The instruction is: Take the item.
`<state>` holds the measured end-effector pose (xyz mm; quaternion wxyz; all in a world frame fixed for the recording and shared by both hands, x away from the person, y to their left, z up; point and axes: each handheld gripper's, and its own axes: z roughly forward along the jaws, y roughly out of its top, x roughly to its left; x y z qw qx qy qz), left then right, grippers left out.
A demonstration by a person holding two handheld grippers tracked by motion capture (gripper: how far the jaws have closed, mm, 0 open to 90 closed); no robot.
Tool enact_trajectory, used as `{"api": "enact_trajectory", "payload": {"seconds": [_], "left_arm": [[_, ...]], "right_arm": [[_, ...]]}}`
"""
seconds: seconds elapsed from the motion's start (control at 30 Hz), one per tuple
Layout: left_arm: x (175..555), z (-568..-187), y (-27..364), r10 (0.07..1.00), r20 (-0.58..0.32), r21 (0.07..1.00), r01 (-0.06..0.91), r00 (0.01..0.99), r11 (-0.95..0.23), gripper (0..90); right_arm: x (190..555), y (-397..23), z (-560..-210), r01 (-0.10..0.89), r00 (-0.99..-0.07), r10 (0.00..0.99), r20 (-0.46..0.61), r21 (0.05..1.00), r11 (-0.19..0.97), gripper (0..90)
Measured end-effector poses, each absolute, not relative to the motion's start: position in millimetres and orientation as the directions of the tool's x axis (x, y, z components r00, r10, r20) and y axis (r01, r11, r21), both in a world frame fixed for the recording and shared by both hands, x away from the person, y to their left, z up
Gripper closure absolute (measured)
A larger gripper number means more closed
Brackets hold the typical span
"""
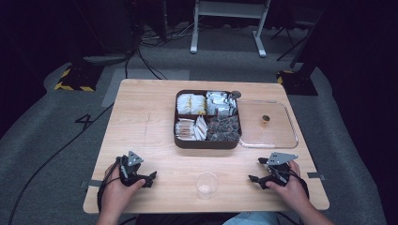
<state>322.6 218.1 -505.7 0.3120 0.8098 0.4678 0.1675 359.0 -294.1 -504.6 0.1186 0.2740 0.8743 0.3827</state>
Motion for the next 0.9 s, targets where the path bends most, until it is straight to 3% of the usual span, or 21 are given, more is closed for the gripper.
{"api": "enact_trajectory", "payload": {"seconds": [0.2, 0.3, 0.43, 0.53, 0.63, 0.9], "left_arm": [[322, -505, 212, 0.894, -0.025, 0.675, 0.667, 0.447, -0.315, 3.4], [323, -503, 213, 0.879, -0.018, 0.692, 0.641, 0.476, -0.332, 19.4], [322, -495, 214, 0.884, -0.027, 0.691, 0.648, 0.467, -0.321, 30.0], [321, -488, 214, 0.889, -0.021, 0.702, 0.639, 0.458, -0.312, 31.0], [322, -471, 209, 0.877, -0.149, 0.715, 0.662, 0.458, -0.224, 33.4], [329, -443, 198, 0.894, -0.084, 0.754, 0.615, 0.441, -0.233, 33.1]], "right_arm": [[360, -293, -505, 0.389, -0.819, 0.574, -0.001, 0.734, 0.557, 13.7], [360, -293, -505, 0.388, -0.819, 0.573, -0.001, 0.734, 0.557, 13.7], [360, -293, -505, 0.388, -0.819, 0.573, -0.001, 0.734, 0.557, 13.8], [360, -293, -505, 0.388, -0.819, 0.573, -0.001, 0.735, 0.556, 13.8], [360, -293, -505, 0.386, -0.822, 0.570, -0.001, 0.735, 0.558, 13.8], [360, -293, -505, 0.386, -0.822, 0.570, -0.001, 0.735, 0.558, 13.8]]}}
